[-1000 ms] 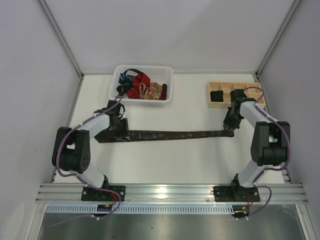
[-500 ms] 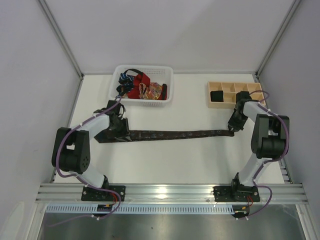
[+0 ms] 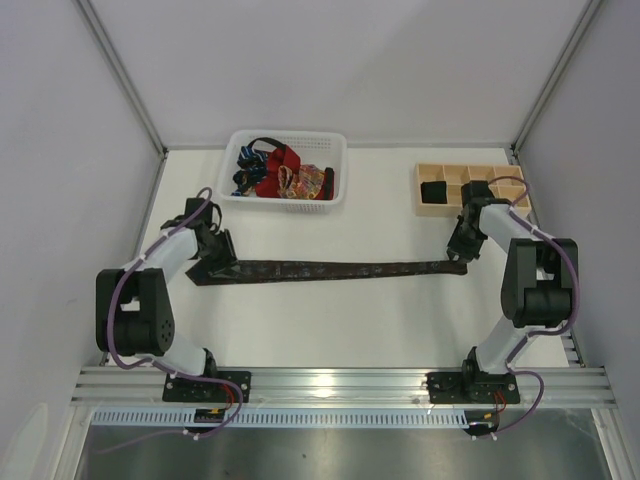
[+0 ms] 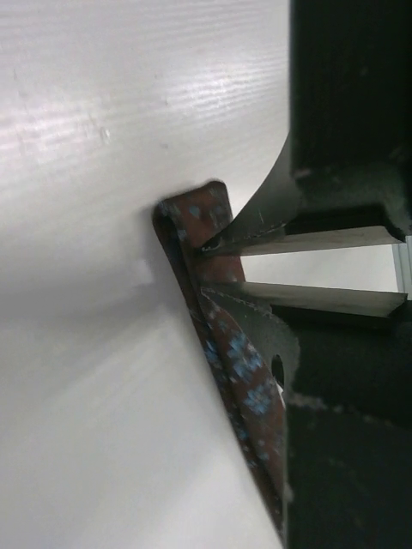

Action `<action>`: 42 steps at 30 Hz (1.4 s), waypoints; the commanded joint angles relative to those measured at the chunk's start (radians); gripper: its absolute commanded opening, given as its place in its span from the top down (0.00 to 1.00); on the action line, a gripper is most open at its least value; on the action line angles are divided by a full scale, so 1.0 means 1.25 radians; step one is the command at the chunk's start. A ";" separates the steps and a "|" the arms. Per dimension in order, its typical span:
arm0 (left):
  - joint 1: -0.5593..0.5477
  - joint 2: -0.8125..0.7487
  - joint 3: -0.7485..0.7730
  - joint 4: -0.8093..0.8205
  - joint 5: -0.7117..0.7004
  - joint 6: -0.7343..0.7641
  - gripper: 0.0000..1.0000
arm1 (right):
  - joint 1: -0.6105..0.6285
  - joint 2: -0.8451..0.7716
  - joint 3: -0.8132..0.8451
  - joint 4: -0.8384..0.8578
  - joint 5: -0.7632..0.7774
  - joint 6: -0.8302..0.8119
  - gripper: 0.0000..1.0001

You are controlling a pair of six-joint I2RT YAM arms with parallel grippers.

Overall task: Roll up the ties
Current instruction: Flatten the tie

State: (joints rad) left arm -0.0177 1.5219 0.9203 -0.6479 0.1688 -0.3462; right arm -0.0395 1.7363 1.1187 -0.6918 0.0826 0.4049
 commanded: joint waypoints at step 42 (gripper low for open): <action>0.157 -0.001 0.082 -0.019 0.056 0.008 0.41 | 0.135 -0.059 0.009 0.001 -0.145 0.001 0.72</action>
State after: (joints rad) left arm 0.2039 1.6188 1.0355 -0.6773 0.1425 -0.3241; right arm 0.1223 1.6825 1.0981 -0.6979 -0.0872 0.3992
